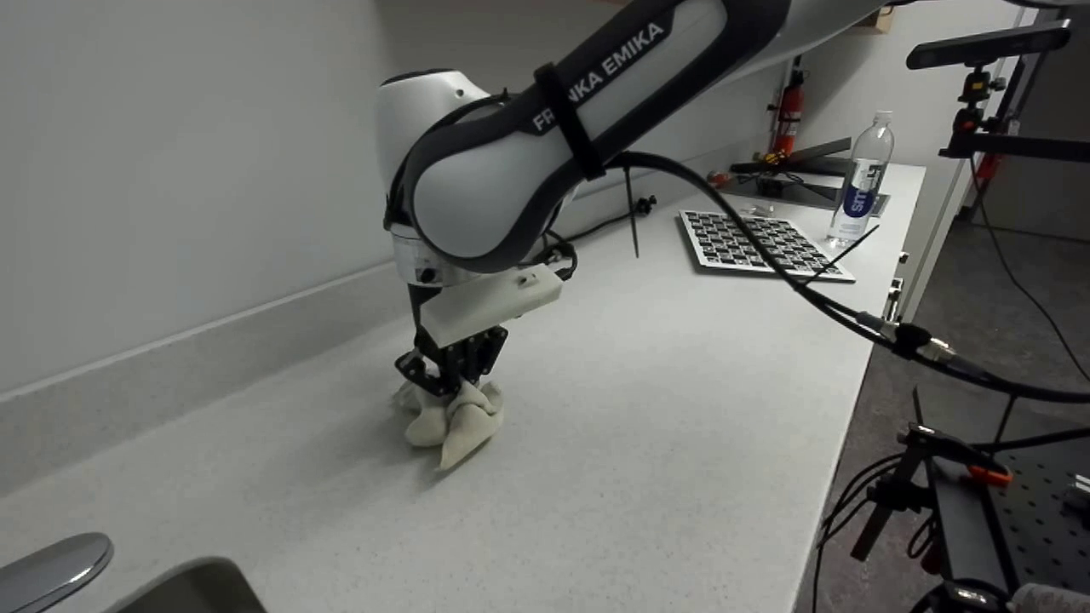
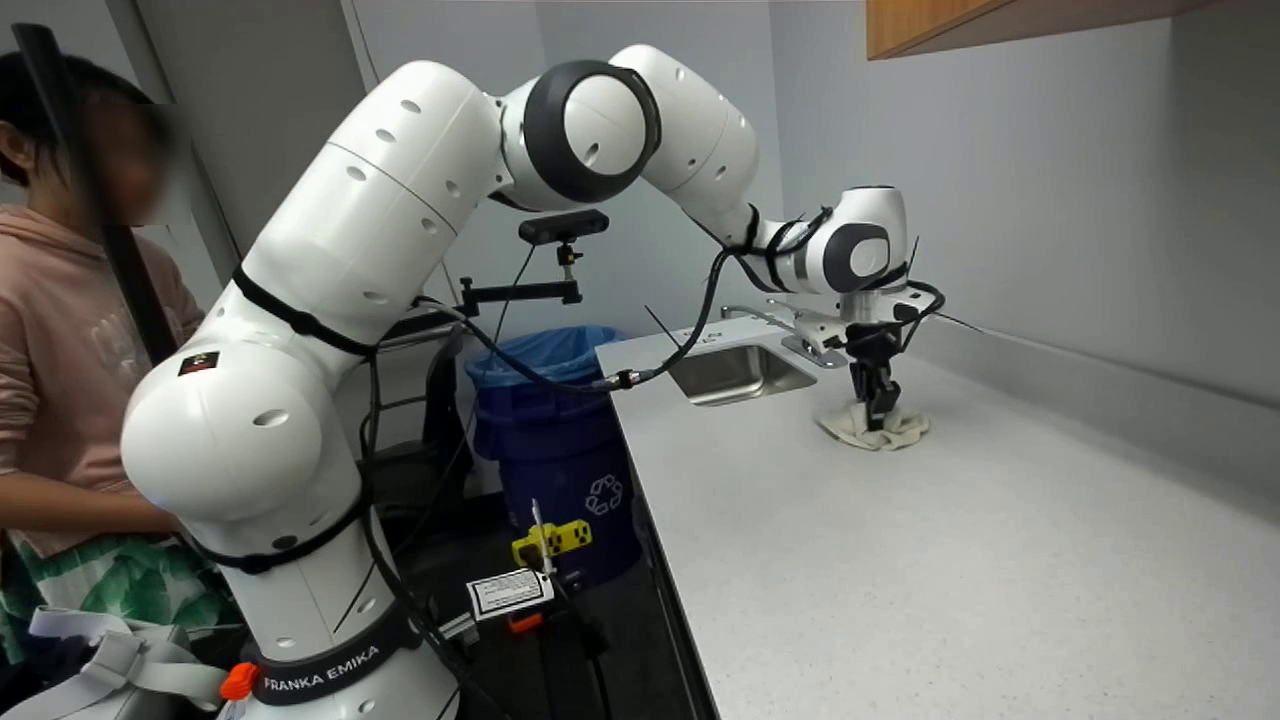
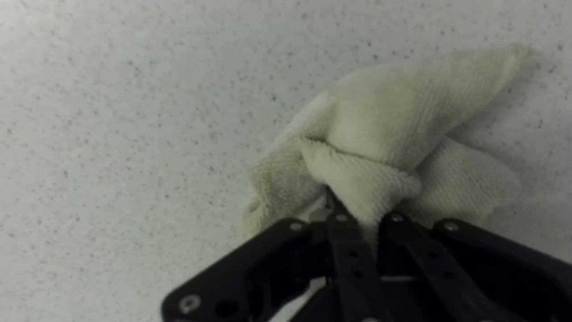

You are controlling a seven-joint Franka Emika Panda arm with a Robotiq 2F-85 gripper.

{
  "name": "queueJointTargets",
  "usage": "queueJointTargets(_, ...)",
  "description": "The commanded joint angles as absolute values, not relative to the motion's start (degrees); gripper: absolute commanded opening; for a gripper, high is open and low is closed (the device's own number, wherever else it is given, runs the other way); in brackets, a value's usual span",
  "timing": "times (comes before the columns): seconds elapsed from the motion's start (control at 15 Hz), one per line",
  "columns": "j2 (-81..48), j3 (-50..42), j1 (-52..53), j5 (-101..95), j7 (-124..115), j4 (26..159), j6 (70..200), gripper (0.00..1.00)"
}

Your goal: Use the cloth to wipe the table.

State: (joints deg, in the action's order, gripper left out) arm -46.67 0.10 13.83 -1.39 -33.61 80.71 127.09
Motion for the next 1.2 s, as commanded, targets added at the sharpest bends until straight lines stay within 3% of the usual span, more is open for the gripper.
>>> queueJointTargets(0.0, -40.78, 0.62, 13.86, -0.24, -30.76, 94.08, 129.19, 0.02)
queueJointTargets(1.13, -15.69, 3.25, 12.76, 10.65, -32.66, 138.53, 149.31, 0.02)
